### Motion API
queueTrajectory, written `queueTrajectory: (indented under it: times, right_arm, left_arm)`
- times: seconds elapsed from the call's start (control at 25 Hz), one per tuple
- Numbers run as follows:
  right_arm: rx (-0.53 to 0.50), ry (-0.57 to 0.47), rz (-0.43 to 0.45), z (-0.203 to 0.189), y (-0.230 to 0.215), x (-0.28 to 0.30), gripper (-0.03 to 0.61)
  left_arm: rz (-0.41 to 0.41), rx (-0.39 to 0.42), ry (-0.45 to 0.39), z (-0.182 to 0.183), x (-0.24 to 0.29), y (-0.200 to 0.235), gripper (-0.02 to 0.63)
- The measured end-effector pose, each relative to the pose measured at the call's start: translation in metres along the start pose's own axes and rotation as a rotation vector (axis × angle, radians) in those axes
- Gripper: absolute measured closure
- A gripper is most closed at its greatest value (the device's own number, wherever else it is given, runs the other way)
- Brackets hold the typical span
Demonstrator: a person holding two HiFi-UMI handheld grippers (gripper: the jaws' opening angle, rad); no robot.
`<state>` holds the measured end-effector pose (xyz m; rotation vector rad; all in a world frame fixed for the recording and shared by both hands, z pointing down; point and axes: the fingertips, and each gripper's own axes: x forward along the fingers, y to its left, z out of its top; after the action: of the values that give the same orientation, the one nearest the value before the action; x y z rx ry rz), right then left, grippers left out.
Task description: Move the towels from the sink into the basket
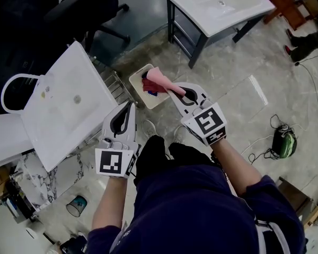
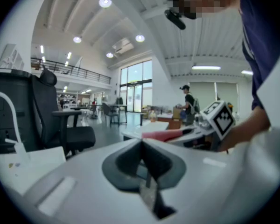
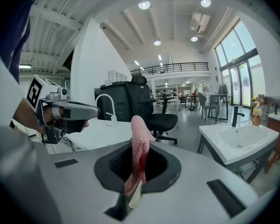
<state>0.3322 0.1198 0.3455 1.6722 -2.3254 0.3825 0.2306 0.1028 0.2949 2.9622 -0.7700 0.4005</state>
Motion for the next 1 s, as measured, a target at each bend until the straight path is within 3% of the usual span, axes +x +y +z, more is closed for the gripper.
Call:
queueTrajectory:
  times: [0.56, 1.0]
  right_arm:
    - [0.031, 0.079, 0.001, -0.057, -0.032, 0.041, 0.561]
    - [0.037, 0.107, 0.015, -0.115, -0.055, 0.102, 0.561]
  left_arm:
    - [-0.038, -0.044, 0.038, -0.053, 0.055, 0.008, 0.611]
    - [-0.048, -0.092, 0.054, -0.121, 0.1, 0.024, 0.611]
